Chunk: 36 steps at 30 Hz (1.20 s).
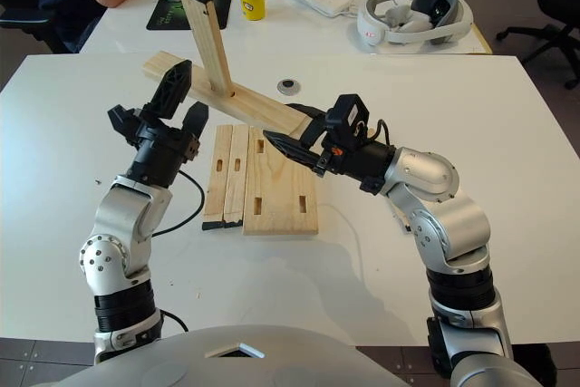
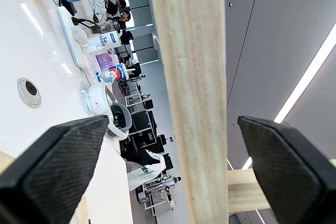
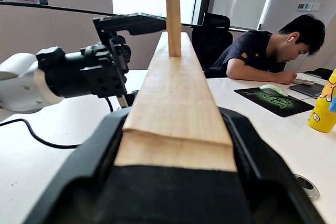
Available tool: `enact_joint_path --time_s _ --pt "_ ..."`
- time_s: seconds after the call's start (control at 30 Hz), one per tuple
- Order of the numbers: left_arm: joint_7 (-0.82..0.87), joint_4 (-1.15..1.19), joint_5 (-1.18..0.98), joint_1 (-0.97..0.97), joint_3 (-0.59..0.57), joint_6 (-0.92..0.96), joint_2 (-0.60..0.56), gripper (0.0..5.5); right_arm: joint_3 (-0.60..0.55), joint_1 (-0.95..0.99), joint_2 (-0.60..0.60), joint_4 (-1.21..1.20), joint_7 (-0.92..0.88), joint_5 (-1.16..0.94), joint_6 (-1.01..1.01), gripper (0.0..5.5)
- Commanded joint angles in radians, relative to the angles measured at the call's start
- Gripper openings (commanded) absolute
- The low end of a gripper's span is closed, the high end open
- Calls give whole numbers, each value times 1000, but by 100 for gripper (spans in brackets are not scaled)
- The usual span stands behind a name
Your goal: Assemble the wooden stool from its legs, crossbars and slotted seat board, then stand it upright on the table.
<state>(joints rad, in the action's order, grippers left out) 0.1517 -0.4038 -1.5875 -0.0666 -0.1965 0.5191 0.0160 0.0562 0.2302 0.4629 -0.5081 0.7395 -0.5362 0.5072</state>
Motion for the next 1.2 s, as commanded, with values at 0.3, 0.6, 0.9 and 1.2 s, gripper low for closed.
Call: enact_joint_path --time_s 0.3,0.6,0.9,1.2 --pt "-6 3 10 -11 5 -13 -10 264 9 24 0 2 3 1 -23 206" --pt "-7 1 5 -16 3 -20 -10 136 23 16 0 16 7 14 -28 206" --pt "-10 0 16 -23 4 -31 -13 121 47 8 19 34 19 42 -45 206" --pt "-23 20 64 -30 -12 -39 -35 105 44 31 25 64 33 56 -58 307"
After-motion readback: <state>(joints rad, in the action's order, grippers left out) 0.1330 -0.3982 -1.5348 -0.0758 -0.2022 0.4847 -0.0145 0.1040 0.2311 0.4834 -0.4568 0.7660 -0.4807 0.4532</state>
